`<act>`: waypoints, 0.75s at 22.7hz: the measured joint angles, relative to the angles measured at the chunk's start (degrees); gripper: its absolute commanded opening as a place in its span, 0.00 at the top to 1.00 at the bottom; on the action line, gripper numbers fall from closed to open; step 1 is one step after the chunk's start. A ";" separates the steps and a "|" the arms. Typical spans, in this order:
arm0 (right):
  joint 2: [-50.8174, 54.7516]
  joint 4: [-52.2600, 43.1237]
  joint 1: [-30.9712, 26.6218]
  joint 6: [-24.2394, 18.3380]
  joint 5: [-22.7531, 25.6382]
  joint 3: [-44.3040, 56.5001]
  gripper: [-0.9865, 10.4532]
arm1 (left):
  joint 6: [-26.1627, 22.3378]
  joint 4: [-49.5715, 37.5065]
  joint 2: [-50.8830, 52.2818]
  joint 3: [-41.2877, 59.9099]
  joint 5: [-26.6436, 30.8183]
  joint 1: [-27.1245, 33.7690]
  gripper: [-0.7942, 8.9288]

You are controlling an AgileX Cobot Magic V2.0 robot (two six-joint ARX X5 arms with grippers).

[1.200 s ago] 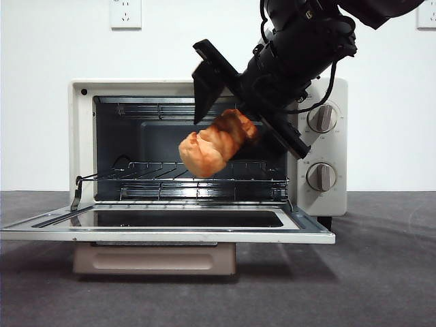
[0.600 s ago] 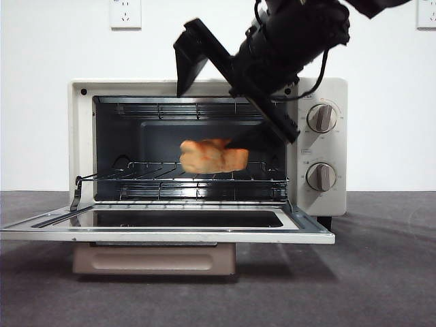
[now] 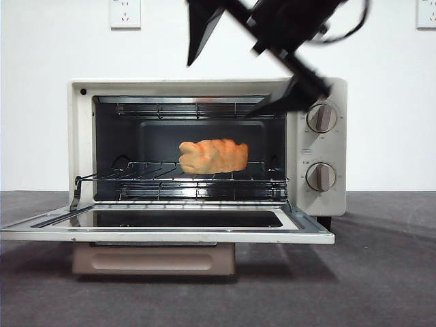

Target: The left arm flap open the oven, the right arm pick bread and place it into oven, the left arm flap close the oven

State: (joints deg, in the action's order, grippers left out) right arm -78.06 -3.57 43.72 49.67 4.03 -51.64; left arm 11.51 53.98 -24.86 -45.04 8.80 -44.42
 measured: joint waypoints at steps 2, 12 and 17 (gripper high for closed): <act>3.69 5.77 0.24 -3.04 -0.98 0.00 0.47 | 1.81 0.59 -0.59 0.00 3.39 0.42 0.91; 26.71 37.64 1.64 -17.38 -4.17 0.00 0.52 | 7.04 -7.13 -13.49 0.00 -4.83 2.84 0.91; 36.22 50.07 1.64 -22.51 -5.88 0.00 0.54 | 8.61 -9.25 -23.10 -1.68 -15.43 9.27 0.91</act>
State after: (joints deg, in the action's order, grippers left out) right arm -41.85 46.50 45.36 27.16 -1.85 -51.64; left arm 20.12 44.73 -47.97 -46.72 -6.63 -35.16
